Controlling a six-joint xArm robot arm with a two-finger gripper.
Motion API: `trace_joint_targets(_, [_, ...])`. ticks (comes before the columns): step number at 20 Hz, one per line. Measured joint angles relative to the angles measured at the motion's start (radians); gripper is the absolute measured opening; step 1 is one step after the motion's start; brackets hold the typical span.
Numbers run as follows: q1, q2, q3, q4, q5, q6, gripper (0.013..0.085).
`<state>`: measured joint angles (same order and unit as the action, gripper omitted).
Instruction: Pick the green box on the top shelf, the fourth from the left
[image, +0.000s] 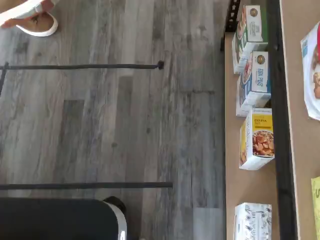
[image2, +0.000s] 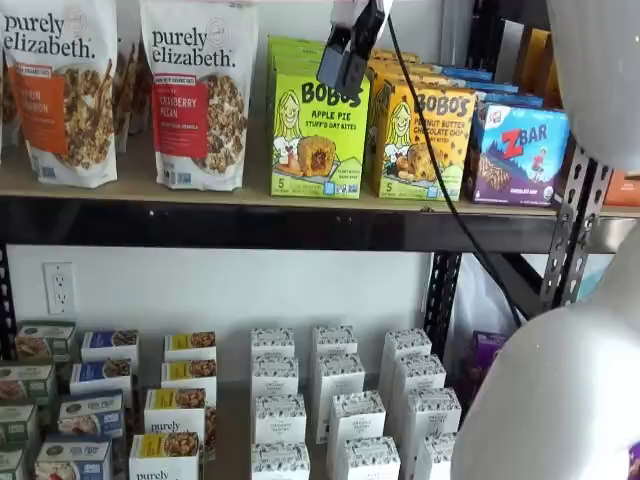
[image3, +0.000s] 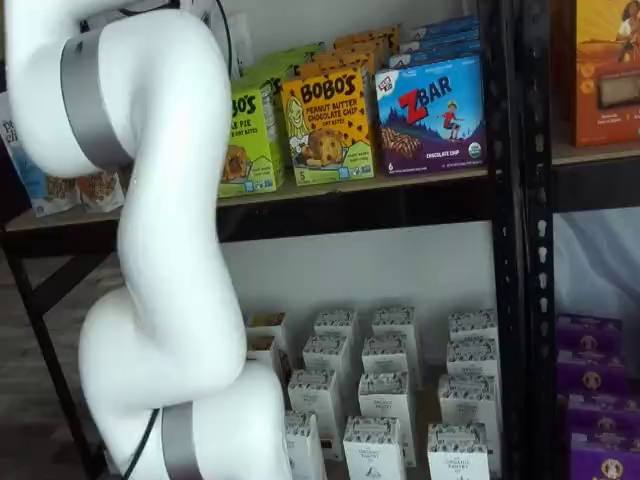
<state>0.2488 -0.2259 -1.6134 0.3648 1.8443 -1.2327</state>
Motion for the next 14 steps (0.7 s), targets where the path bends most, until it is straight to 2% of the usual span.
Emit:
trace_joint_targets(3, [-0.009, -0.065, 0.093, 0.021, -0.131, -0.017, 0.0850])
trace_joint_targets(10, [-0.018, -0.082, 0.125, 0.031, -0.182, -0.029, 0.0850])
trace_joint_targets(14, [-0.017, -0.103, 0.160, 0.034, -0.241, -0.033, 0.0850])
